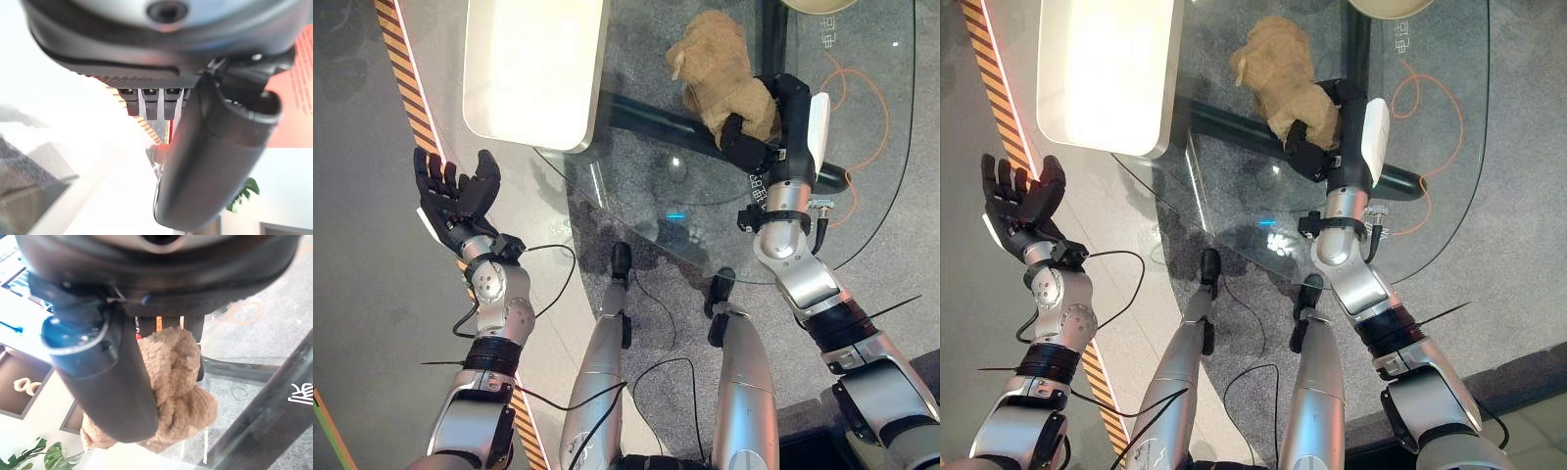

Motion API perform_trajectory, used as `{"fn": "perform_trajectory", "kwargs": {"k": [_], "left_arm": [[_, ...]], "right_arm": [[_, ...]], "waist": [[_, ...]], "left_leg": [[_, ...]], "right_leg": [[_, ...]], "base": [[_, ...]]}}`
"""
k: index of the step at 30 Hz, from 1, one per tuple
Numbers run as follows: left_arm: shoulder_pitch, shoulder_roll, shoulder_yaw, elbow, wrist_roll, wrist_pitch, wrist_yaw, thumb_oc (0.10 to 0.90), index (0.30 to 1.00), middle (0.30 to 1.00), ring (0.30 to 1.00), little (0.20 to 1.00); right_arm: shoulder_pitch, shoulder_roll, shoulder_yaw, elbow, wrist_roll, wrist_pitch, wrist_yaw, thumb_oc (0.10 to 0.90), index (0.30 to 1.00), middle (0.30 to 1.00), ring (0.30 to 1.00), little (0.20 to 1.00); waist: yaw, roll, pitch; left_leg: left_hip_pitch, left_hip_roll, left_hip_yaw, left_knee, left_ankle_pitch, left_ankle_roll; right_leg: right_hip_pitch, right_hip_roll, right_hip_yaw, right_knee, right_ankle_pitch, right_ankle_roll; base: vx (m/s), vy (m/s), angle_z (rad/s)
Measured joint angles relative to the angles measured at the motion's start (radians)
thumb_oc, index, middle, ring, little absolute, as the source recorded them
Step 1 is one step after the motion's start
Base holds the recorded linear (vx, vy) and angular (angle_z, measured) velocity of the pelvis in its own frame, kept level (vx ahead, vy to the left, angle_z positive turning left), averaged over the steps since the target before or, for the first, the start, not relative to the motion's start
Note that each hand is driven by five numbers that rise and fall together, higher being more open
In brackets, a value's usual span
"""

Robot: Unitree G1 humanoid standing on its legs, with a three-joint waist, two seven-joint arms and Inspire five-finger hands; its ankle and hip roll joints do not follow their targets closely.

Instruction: Wipe the table with a cloth and put it in the basket.

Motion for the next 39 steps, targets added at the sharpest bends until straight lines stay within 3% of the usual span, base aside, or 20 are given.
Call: {"fn": "perform_trajectory", "kwargs": {"k": [10, 16, 27, 39], "left_arm": [[0.034, -0.009, -0.006, -0.210, -0.012, 0.015, -0.144, 0.800, 0.900, 0.900, 0.900, 0.900], [0.043, -0.009, -0.008, -0.248, -0.050, 0.040, -0.227, 0.800, 0.900, 0.900, 0.900, 0.900], [0.043, -0.009, -0.025, -0.288, -0.138, 0.132, -0.352, 0.800, 0.900, 0.900, 0.900, 0.900], [0.040, 0.027, -0.069, -0.320, -0.280, 0.234, -0.416, 0.800, 0.900, 0.900, 0.900, 0.900]], "right_arm": [[0.049, 0.021, -0.029, -0.112, -0.022, -0.033, 0.012, 0.100, 0.300, 0.300, 0.300, 0.200], [0.070, 0.021, -0.043, -0.145, -0.039, -0.067, 0.039, 0.100, 0.300, 0.300, 0.300, 0.200], [0.073, 0.019, -0.043, -0.185, -0.038, -0.097, 0.104, 0.100, 0.300, 0.300, 0.300, 0.200], [0.073, 0.017, -0.030, -0.246, 0.009, -0.124, 0.197, 0.100, 0.300, 0.300, 0.300, 0.200]], "waist": [[-0.001, -0.001, 0.000], [-0.004, -0.001, 0.000], [-0.007, -0.002, 0.000], [-0.019, -0.006, 0.000]], "left_leg": [[0.000, 0.000, 0.001, 0.000, -0.001, 0.001], [0.000, 0.000, 0.001, 0.000, -0.002, 0.002], [-0.003, 0.000, 0.002, -0.001, -0.002, 0.002], [-0.004, 0.000, 0.005, -0.001, -0.001, 0.001]], "right_leg": [[0.000, 0.000, -0.001, 0.001, 0.000, 0.000], [0.000, 0.000, -0.001, 0.001, 0.000, 0.000], [-0.001, 0.000, -0.001, -0.004, -0.001, 0.001], [-0.001, -0.001, 0.000, -0.007, -0.001, 0.002]], "base": [[0.00, 0.000, 0.00], [0.00, 0.000, 0.00], [0.00, 0.000, 0.00], [0.00, 0.000, 0.00]]}}
